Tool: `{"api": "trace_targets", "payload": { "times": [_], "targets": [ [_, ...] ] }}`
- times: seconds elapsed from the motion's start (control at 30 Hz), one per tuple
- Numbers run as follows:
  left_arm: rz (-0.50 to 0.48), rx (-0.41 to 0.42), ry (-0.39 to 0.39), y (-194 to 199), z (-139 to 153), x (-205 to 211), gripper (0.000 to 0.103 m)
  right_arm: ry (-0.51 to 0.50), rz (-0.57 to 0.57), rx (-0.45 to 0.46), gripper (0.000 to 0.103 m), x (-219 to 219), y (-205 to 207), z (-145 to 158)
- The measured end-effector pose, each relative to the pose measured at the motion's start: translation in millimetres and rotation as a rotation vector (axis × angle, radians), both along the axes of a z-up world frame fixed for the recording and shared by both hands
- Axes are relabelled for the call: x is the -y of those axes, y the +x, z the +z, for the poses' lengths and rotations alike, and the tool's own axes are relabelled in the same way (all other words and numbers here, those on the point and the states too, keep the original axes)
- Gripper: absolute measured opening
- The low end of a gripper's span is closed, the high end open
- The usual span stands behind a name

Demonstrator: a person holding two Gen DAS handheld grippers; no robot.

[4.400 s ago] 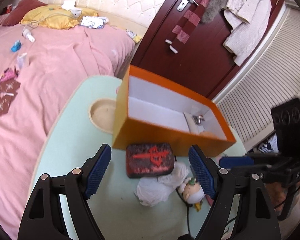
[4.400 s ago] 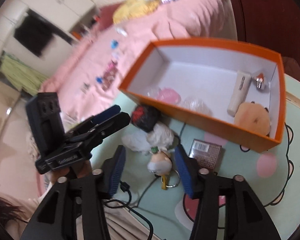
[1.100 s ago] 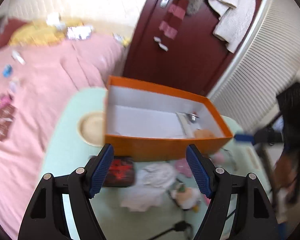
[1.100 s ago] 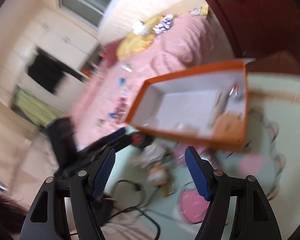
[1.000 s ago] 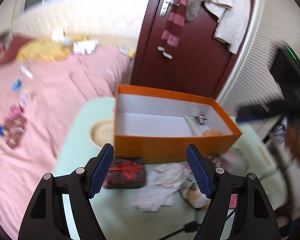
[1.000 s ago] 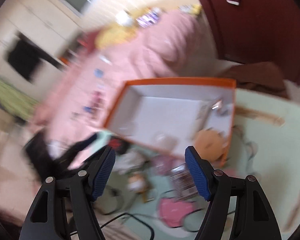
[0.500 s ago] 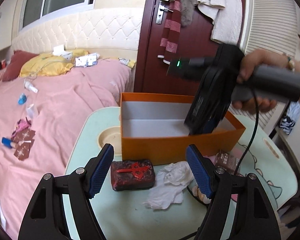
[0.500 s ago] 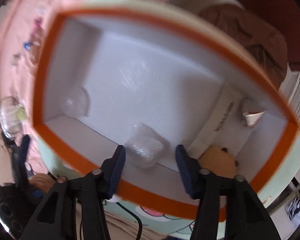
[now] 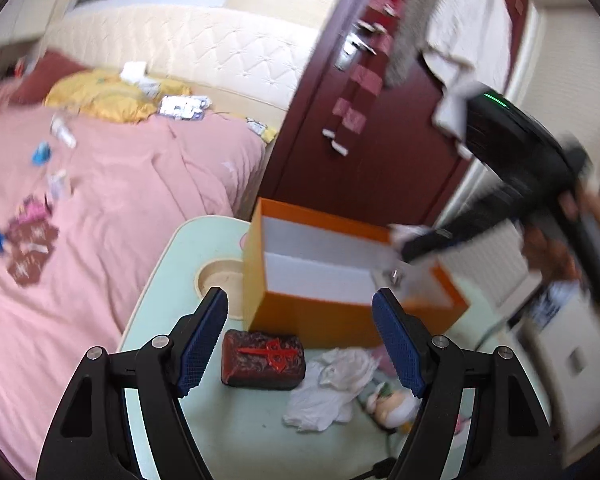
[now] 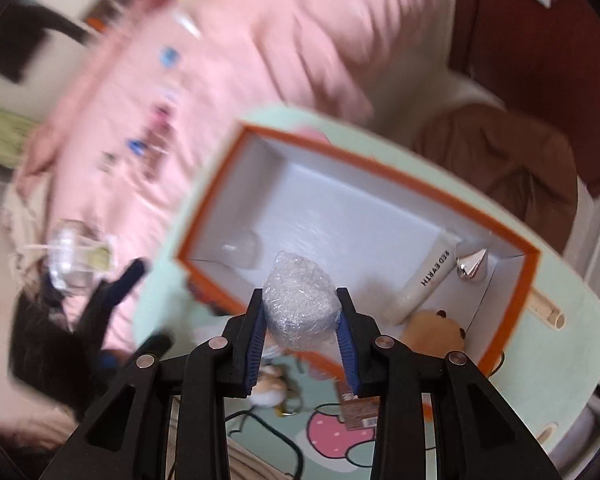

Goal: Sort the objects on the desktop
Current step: 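Grasp the clear plastic-wrapped item in the box with the right gripper, then lift the wrapped item out and release it on the table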

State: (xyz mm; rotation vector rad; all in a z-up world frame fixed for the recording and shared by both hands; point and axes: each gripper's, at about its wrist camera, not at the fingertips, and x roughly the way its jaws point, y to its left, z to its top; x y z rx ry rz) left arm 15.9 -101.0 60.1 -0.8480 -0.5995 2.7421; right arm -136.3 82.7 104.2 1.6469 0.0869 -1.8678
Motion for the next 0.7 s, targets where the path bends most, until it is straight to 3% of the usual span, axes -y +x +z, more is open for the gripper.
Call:
{"api": "trace_targets", "payload": {
  "times": [0.1, 0.23, 0.4, 0.53, 0.6, 0.7],
  "targets": [
    [-0.010, 0.048, 0.130, -6.5, -9.2, 18.9, 0.075, -0.069, 0.006, -0.056, 0.032, -10.5, 29.2, 1.4],
    [0.008, 0.109, 0.194, -12.4, -20.1, 27.4, 0.075, -0.111, -0.025, -0.110, 0.033, -19.5, 56.5, -19.1],
    [-0.009, 0.089, 0.123, -14.0, -4.1, 13.5, 0.075, -0.188, -0.075, -0.143, 0.033, -26.5, 86.1, -56.2],
    [-0.086, 0.061, 0.048, -30.1, 24.5, -9.4, 0.075, -0.264, -0.137, -0.209, 0.048, -35.0, 105.0, -59.0],
    [-0.158, 0.056, 0.029, -46.8, 41.0, -27.2, 0.075, -0.311, -0.183, -0.266, 0.050, -44.1, 114.5, -54.4],
    [-0.269, 0.167, -0.055, -83.7, 52.2, -63.5, 0.075, -0.367, -0.261, -0.358, 0.062, -57.4, 128.0, -50.4]
  ]
}}
